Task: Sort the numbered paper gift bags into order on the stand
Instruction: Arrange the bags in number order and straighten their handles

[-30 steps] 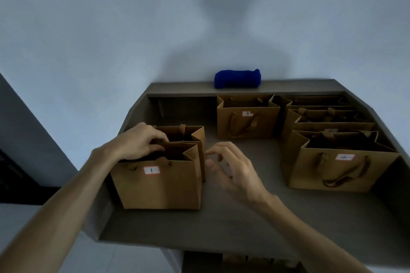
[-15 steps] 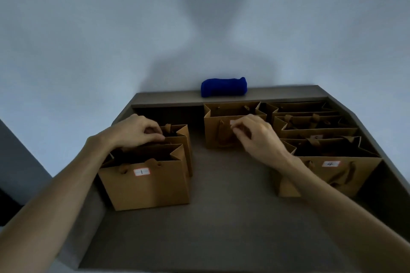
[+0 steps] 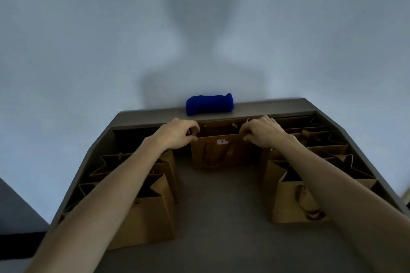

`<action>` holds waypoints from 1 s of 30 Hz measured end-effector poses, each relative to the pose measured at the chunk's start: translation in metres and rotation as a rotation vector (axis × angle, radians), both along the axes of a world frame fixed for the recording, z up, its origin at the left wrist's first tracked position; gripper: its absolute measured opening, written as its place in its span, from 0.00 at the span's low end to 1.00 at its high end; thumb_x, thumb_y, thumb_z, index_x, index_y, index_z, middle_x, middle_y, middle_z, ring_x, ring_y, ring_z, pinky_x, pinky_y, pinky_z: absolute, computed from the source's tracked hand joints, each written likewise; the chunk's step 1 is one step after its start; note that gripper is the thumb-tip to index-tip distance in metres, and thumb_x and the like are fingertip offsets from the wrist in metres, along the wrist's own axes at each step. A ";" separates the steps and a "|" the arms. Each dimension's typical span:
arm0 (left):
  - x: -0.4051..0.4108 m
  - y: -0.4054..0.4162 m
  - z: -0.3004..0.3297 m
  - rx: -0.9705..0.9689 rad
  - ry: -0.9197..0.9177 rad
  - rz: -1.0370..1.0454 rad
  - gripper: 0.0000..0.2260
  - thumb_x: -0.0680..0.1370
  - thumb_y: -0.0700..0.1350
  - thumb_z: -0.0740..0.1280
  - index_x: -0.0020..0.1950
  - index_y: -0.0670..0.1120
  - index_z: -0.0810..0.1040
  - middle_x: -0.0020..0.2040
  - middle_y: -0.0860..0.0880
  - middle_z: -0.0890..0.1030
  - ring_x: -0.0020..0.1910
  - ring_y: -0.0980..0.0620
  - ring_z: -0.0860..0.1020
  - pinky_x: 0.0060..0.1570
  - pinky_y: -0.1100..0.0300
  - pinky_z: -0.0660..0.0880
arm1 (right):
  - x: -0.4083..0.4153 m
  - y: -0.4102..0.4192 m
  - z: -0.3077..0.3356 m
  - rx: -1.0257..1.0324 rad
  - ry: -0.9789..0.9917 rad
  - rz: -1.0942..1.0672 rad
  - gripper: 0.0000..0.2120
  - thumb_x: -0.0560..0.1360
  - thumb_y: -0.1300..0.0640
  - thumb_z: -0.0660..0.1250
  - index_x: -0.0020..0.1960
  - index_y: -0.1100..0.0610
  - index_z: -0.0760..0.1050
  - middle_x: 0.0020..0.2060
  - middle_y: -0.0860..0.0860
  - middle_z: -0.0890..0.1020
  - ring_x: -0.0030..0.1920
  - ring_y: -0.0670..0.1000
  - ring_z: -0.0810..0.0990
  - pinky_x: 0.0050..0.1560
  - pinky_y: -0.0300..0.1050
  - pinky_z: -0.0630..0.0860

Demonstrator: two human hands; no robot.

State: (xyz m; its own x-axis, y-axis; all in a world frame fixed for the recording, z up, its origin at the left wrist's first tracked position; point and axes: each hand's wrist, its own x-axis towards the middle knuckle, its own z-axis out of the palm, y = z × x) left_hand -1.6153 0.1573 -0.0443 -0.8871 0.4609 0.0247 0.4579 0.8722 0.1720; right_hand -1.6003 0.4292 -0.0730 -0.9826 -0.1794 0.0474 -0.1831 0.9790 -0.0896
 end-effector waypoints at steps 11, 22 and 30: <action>-0.016 -0.003 0.008 0.005 0.005 -0.019 0.10 0.81 0.49 0.63 0.60 0.48 0.79 0.56 0.52 0.80 0.53 0.55 0.77 0.51 0.59 0.72 | 0.003 0.008 0.022 -0.225 0.052 0.019 0.11 0.80 0.53 0.64 0.59 0.54 0.80 0.51 0.49 0.82 0.53 0.50 0.78 0.55 0.46 0.73; -0.013 -0.017 0.020 0.083 -0.056 -0.056 0.08 0.80 0.49 0.65 0.55 0.50 0.80 0.55 0.51 0.82 0.51 0.57 0.78 0.51 0.61 0.71 | 0.012 0.008 0.039 -0.232 0.015 0.068 0.09 0.80 0.53 0.65 0.55 0.54 0.81 0.46 0.47 0.80 0.48 0.47 0.76 0.49 0.42 0.68; -0.005 -0.045 0.021 0.118 0.080 -0.064 0.09 0.78 0.45 0.69 0.56 0.46 0.83 0.61 0.51 0.81 0.56 0.57 0.77 0.57 0.61 0.70 | 0.023 -0.020 0.043 -0.220 0.161 0.169 0.10 0.79 0.54 0.66 0.55 0.56 0.83 0.59 0.51 0.82 0.57 0.50 0.79 0.55 0.41 0.71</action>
